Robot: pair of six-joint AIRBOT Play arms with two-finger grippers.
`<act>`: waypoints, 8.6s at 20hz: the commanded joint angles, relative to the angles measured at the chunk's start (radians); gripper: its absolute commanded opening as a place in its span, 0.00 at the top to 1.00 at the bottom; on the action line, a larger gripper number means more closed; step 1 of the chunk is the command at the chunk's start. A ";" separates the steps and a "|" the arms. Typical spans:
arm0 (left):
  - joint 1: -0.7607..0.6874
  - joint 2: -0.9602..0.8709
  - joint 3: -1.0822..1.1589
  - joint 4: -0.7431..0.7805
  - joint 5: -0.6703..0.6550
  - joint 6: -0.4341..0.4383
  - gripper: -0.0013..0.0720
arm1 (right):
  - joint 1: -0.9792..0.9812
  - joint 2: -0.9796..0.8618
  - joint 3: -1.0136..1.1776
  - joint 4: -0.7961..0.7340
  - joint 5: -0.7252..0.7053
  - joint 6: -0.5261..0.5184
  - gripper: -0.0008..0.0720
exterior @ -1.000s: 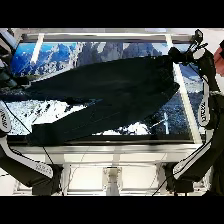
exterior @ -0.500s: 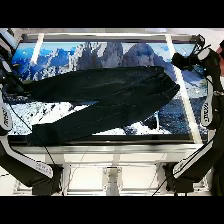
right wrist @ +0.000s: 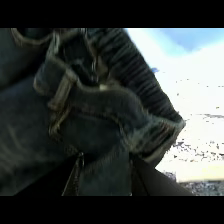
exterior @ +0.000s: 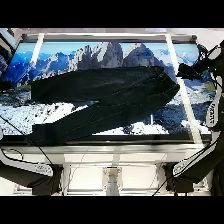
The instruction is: Fold the clothes and pants, and hang the long-sleeved shirts on hangers.
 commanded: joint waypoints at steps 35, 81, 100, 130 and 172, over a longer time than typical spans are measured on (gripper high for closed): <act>0.161 0.148 -0.612 -0.370 -0.055 0.207 0.63 | 0.021 0.022 -0.001 0.008 0.356 -0.097 0.81; 0.159 0.436 -0.432 -0.148 0.323 0.116 0.50 | 0.086 0.020 -0.253 0.076 0.031 -0.245 0.44; 0.172 0.425 -0.432 -0.156 0.205 0.180 0.40 | 0.136 0.007 -0.261 0.357 0.261 -0.400 0.96; 0.192 0.103 -0.437 -0.280 0.192 0.466 0.40 | -0.066 0.290 -0.265 0.171 0.322 -0.270 0.96; 0.465 0.255 -0.585 -0.666 -0.013 0.867 0.95 | -0.695 0.920 -1.198 0.127 -0.016 -0.581 0.97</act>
